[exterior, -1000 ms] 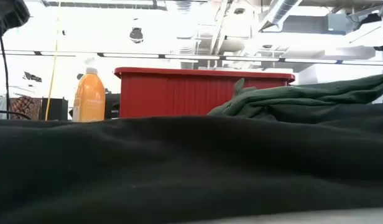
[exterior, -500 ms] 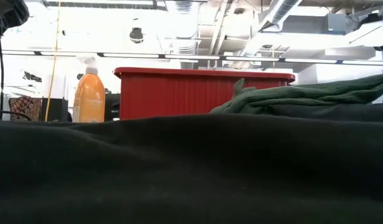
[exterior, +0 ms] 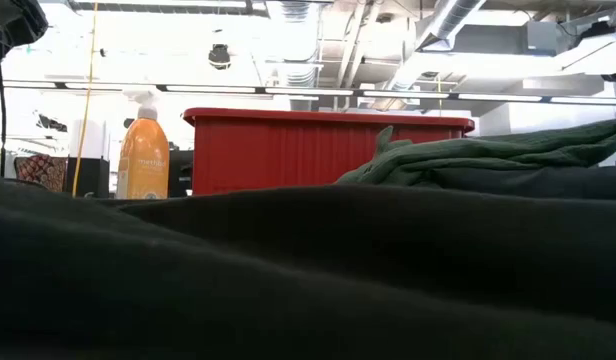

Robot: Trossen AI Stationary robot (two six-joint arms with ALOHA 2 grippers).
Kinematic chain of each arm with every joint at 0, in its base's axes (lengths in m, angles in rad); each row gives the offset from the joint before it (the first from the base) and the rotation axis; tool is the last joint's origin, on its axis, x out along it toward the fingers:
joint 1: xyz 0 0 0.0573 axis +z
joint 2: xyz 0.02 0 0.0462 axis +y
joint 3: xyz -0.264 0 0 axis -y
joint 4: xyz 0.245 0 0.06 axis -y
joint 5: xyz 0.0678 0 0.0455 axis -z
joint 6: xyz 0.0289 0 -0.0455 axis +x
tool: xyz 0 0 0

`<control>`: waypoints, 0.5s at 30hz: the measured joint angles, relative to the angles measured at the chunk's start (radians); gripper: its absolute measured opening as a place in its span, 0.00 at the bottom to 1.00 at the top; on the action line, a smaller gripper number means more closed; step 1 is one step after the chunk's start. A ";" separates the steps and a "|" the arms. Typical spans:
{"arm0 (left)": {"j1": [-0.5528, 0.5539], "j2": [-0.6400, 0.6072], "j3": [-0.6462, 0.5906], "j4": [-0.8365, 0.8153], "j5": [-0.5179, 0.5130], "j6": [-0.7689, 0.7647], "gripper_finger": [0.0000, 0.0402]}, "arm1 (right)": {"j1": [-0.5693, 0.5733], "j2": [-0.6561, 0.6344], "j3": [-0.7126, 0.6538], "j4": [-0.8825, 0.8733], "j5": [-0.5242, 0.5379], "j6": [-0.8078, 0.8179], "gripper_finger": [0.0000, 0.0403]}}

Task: Fold laundry
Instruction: Fold the black shirt

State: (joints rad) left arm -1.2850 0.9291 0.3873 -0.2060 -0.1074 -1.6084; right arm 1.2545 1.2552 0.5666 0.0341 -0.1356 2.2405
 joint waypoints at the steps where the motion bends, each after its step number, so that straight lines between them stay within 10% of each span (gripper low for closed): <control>1: 0.000 0.000 0.000 -0.005 0.009 0.001 0.00 | -0.001 -0.004 -0.001 0.006 0.001 0.000 0.50; 15: 0.000 -0.016 -0.001 -0.027 0.043 -0.024 0.21 | -0.238 -0.011 0.004 0.031 0.293 -0.361 0.44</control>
State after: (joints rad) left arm -1.2850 0.9127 0.3865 -0.2326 -0.0645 -1.6322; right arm 1.0161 1.2442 0.5709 0.0656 0.1570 1.8794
